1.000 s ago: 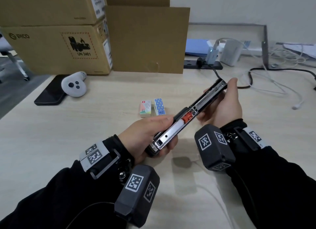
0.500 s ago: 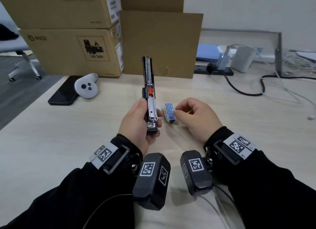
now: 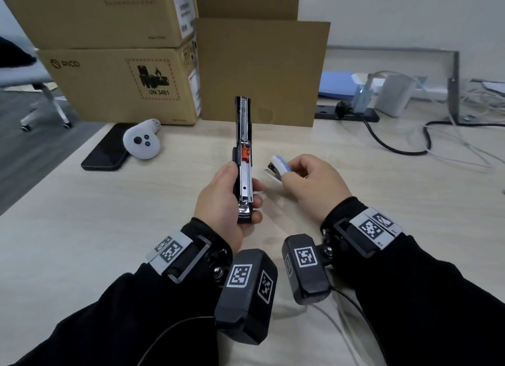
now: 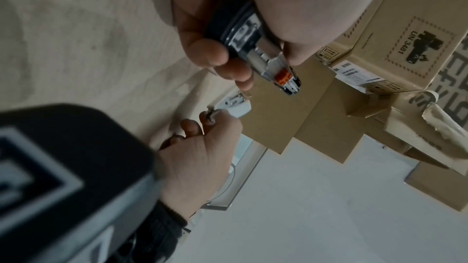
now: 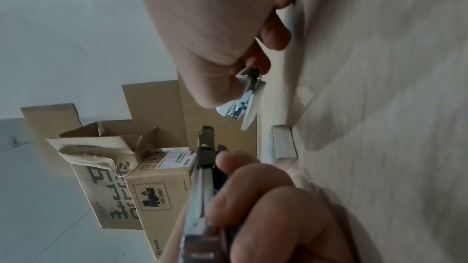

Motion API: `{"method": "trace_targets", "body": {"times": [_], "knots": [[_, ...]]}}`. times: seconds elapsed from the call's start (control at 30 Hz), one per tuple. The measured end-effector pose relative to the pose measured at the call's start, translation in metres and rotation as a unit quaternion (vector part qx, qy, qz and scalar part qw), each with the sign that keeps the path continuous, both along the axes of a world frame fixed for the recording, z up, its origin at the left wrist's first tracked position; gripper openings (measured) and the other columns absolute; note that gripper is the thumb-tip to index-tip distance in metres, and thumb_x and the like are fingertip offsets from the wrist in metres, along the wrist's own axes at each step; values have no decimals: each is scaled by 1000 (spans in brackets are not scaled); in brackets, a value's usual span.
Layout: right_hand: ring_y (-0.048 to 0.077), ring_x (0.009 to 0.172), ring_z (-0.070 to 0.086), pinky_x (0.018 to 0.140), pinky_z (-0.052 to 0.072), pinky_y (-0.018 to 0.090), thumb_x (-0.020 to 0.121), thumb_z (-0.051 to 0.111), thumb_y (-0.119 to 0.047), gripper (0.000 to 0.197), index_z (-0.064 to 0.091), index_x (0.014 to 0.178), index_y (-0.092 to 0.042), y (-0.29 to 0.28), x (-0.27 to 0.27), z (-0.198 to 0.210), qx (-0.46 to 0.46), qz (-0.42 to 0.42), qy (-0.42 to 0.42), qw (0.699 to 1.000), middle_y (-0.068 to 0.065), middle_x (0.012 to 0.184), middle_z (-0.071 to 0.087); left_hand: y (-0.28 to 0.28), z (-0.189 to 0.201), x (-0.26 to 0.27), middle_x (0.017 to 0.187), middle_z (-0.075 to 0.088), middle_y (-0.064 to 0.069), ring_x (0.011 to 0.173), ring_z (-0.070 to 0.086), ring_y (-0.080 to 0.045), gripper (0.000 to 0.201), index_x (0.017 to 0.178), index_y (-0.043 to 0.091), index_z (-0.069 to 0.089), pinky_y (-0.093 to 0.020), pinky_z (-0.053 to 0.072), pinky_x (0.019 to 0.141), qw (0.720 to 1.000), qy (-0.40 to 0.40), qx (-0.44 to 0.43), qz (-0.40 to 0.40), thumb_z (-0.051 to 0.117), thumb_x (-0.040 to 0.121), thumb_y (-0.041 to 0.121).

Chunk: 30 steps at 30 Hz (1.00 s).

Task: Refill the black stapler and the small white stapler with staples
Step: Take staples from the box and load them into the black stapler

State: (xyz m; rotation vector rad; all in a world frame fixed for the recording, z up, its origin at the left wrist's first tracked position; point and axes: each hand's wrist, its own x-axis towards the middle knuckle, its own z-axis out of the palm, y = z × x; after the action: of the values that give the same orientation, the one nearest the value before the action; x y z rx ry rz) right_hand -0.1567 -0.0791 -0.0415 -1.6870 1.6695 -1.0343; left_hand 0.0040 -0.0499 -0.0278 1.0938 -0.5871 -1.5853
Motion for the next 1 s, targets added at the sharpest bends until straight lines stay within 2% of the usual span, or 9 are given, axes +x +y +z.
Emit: {"method": "trace_targets", "body": {"times": [0.1,0.23,0.43,0.57,0.63,0.7,0.83,0.93,1.0], "knots": [[5,59,50,56,41,18,85,62,-22,5,67,84,-22,5,-3,1,-13,8,-77,997,-8,72,61,-1,-1,1,61,60,1,41,46,-10,44,106,12,60,-21,36,37,1000,-2,11,-8,55,93,54],[9,59,51,54,43,18,76,61,-22,11,69,84,-22,13,1,6,-19,54,-174,983,-7,69,60,1,-1,1,72,59,2,45,46,-8,19,94,18,57,-20,34,38,998,-32,-36,-27,69,89,31],[10,56,48,56,39,27,75,62,-24,15,68,85,-15,15,10,3,-3,121,-185,975,-9,64,56,2,-3,0,67,59,2,50,52,-9,18,102,14,61,-22,34,38,997,-29,-73,-27,71,88,15],[14,63,48,63,41,31,82,74,-43,22,71,89,-23,17,8,5,-36,131,-148,980,5,71,54,3,-5,-1,75,67,-2,57,64,-12,15,102,15,65,-25,43,42,994,-49,-96,-35,69,88,12],[14,61,46,61,39,30,86,73,-42,19,72,88,-24,18,8,7,-56,121,-124,983,11,67,50,3,-5,-1,79,67,-4,58,64,-14,17,103,15,65,-26,45,44,992,-52,-105,-42,70,87,12],[14,60,48,61,41,31,89,70,-40,18,70,87,-22,19,10,7,-55,116,-134,983,17,67,55,3,-5,-1,79,66,-4,57,64,-14,18,103,15,64,-27,46,45,992,-54,-110,-40,71,86,13],[1,48,45,52,38,19,96,62,-35,21,64,83,-19,21,15,4,-40,96,-133,986,-12,53,55,3,-5,-3,71,61,0,55,58,-12,19,103,14,62,-28,48,47,991,-63,-112,-23,72,87,16],[1,42,42,48,32,15,98,59,-35,24,61,82,-17,22,18,3,-27,89,-129,987,-19,43,49,4,-5,-3,69,58,-1,53,54,-11,15,100,13,62,-28,48,47,991,-66,-116,-18,70,87,14],[2,43,41,50,33,19,97,58,-41,30,60,80,-17,22,19,3,-18,70,-131,989,-18,44,48,4,-5,-3,74,61,-4,54,56,-12,14,100,13,61,-29,50,48,992,-62,-112,-14,69,88,14]]}}
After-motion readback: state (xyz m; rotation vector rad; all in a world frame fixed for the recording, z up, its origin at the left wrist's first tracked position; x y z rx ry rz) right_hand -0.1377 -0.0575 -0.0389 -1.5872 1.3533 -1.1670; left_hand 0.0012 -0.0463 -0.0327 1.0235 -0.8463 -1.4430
